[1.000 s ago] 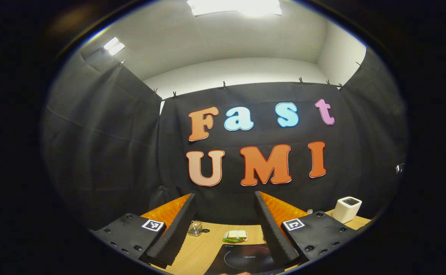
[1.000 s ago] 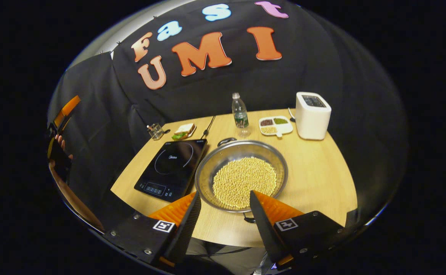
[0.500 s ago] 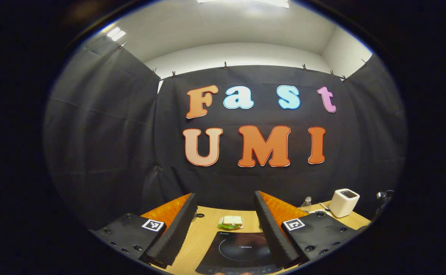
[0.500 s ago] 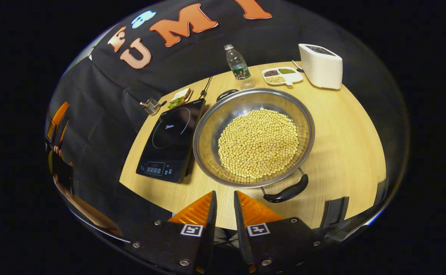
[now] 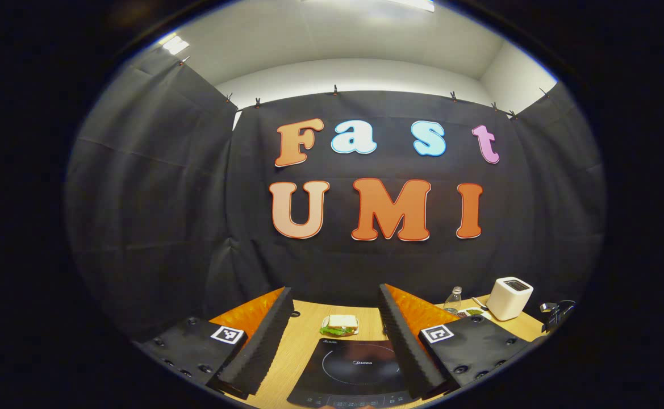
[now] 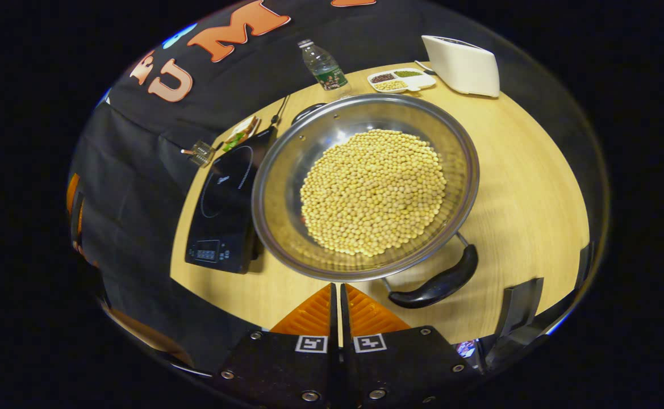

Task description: First push the handle of the pot to place it horizontally, then grasp the pot with both hands and set it on the induction cooktop.

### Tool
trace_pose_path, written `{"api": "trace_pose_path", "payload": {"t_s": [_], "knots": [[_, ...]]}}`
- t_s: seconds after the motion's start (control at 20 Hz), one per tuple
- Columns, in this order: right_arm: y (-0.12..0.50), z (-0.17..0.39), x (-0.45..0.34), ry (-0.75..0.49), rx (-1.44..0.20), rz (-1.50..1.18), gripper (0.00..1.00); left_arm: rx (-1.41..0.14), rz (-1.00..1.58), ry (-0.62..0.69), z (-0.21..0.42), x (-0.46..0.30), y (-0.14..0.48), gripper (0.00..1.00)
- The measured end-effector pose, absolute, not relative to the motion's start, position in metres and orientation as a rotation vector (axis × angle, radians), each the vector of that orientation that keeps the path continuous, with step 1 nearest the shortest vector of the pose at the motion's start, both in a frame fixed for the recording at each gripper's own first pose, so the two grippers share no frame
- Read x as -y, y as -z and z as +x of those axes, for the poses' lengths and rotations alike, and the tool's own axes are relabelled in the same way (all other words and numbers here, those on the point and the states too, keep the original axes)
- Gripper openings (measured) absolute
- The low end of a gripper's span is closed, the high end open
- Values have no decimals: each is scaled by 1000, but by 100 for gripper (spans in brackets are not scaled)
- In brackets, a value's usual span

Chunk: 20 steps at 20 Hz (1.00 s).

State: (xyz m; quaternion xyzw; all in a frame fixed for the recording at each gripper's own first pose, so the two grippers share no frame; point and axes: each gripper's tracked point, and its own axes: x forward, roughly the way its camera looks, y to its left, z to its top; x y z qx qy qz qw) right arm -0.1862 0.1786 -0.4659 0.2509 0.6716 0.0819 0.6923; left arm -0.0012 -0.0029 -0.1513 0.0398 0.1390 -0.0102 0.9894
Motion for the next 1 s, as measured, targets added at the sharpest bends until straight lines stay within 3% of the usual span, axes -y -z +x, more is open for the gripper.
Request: {"api": "trace_pose_path", "payload": {"t_s": [1.0], "knots": [[499, -162, -128, -36, -1501, 419, 0, -305, 72, 104, 15, 34, 180, 98]]}}
